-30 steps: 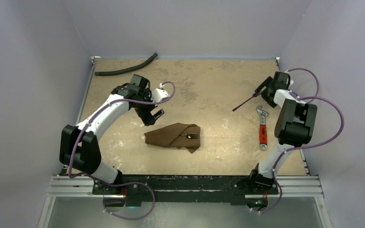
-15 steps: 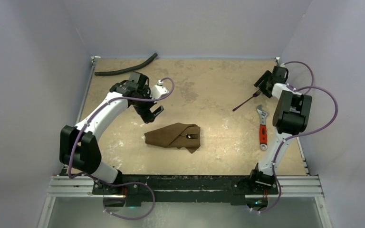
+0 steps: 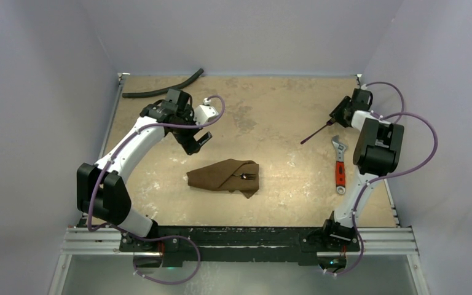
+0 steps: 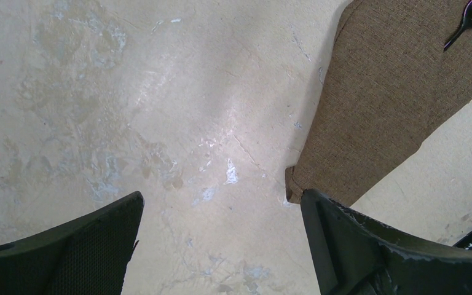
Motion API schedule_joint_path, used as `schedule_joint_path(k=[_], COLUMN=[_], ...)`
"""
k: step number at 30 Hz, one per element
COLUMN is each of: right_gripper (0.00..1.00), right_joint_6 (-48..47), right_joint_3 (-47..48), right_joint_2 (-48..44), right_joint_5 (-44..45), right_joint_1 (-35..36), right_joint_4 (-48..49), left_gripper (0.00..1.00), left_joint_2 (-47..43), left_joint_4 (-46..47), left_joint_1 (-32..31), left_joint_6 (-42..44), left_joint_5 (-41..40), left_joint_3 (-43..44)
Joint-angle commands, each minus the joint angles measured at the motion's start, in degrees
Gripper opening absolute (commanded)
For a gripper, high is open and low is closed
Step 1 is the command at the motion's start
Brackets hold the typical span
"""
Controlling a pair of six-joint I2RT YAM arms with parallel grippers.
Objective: Fold the napkin into a case and place the utensils inside
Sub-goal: Reset both arms
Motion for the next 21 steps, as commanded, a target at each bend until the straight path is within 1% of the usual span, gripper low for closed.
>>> schedule_joint_path(k=[1,4,7,9,14,16,19,21], right_gripper=[0.38,0.21,0.08,0.01,0.0,0.0,0.0,0.0], right_joint_6=[-1.43,-1.5,-1.48,-1.48,-1.46,0.0,2.73,4.03], right_joint_3=[-4.95,-6.5,-7.0,-6.89,-7.21,-7.68,-9.8,-11.14], right_joint_2=[-2.1,-2.55,-2.97,-2.98,-4.51,-5.83,-9.6,-12.8], right_joint_5=[0.87,0.84,0.91,0.91,0.93,0.68,-2.56,-2.57], right_joint_1=[0.06,0.06,0.06,0.06,0.06,0.14,1.36,3.52], right_joint_4=[-2.24,-1.47,-1.11,-0.75,1.61,2.56,3.54,3.6], left_gripper=[0.98,0.98,0.98,0.98,0.98,0.98,0.98,0.99], left_joint_2=[-0.14,-0.39,-0.58,-0.52,-0.28,-0.11,0.33,0.8], left_joint_4=[-0.51,-0.6,-0.56,-0.64,-0.86,-0.93,-0.96,-0.87], left_joint_1=[0.6,0.59,0.59,0.59,0.59,0.59,0.58,0.59], left_joint_6=[-1.03,-1.14,-1.24,-1.17,-0.98,-0.99,-1.15,-1.94], left_joint_5=[-0.07,-0.1,0.07,0.3,0.42,0.7,1.73,3.99], left_joint_3=[2.23,2.41,2.44,2.48,2.64,2.94,4.04,5.82])
